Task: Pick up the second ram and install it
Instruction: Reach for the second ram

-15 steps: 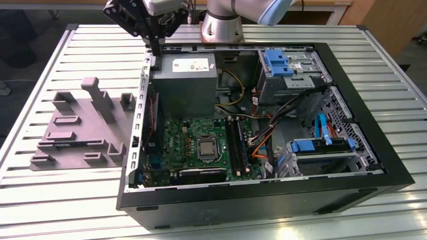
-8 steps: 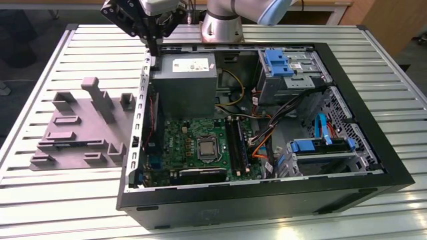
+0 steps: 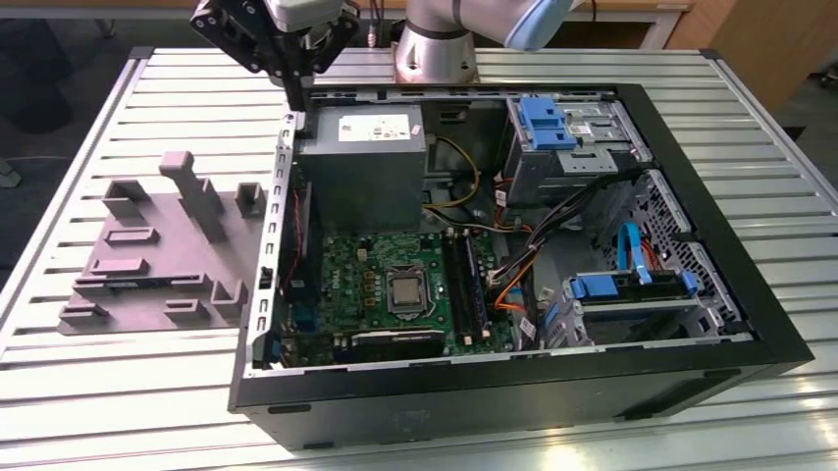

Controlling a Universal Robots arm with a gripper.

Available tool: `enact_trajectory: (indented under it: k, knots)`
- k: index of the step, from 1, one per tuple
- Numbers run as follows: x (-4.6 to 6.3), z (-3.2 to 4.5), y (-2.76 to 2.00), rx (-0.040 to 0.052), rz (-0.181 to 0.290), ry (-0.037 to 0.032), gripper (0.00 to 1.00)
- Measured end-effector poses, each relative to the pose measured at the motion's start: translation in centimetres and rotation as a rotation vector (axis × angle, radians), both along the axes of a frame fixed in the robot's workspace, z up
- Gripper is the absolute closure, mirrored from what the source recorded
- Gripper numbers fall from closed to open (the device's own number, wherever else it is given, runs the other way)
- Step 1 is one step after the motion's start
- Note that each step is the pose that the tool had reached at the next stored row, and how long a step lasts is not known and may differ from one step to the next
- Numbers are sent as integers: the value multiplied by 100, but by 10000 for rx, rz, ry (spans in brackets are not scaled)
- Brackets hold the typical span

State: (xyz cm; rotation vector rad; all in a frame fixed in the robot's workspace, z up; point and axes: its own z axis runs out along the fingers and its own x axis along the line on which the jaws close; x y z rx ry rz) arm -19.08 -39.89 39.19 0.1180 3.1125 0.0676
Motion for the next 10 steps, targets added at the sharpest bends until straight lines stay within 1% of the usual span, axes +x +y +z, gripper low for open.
enact_trajectory:
  k: [10]
  knots:
    - [-63,-7,0,0,0,0,89]
